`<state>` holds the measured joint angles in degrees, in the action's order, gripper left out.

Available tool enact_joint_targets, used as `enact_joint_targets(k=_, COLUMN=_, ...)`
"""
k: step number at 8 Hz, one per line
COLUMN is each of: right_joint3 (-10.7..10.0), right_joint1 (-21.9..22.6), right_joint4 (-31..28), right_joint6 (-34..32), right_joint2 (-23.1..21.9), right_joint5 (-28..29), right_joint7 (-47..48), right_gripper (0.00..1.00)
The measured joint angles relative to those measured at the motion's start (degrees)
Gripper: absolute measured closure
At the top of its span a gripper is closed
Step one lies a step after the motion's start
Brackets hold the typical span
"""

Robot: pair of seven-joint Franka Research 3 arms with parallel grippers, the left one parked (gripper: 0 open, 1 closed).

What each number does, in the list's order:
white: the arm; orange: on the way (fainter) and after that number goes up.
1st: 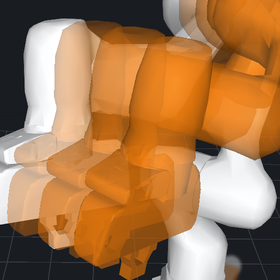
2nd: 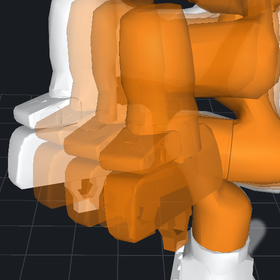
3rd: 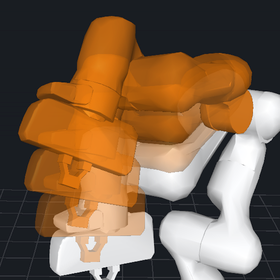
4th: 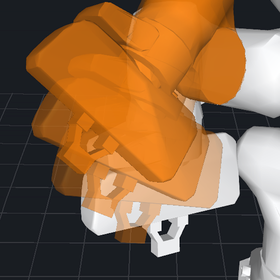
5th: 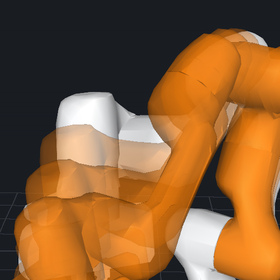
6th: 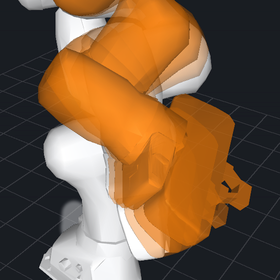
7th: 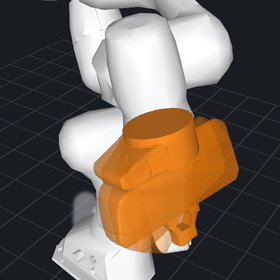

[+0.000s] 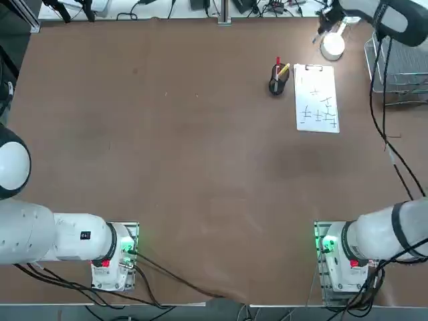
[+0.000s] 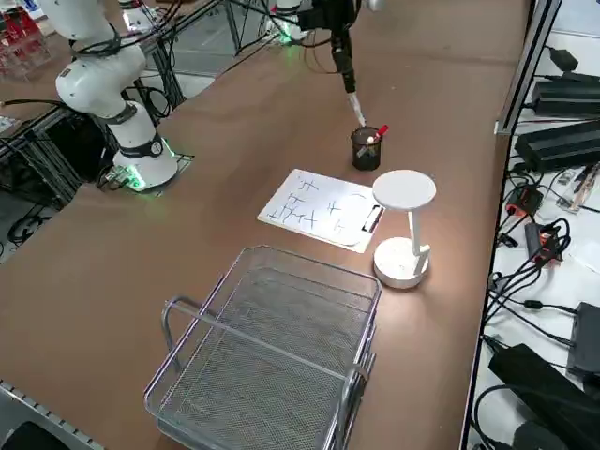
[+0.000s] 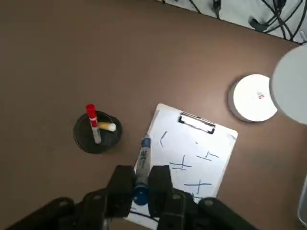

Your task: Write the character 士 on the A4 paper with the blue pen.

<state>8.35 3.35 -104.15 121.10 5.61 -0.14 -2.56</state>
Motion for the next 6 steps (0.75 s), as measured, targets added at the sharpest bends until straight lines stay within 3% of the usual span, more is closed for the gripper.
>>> enact_joint_targets(k=6, right_joint3=-0.01, right_joint1=4.41, right_joint4=3.74, right_joint6=4.52, right_joint2=9.07, right_joint5=1.81, right_joint7=15.71, right_gripper=0.8)
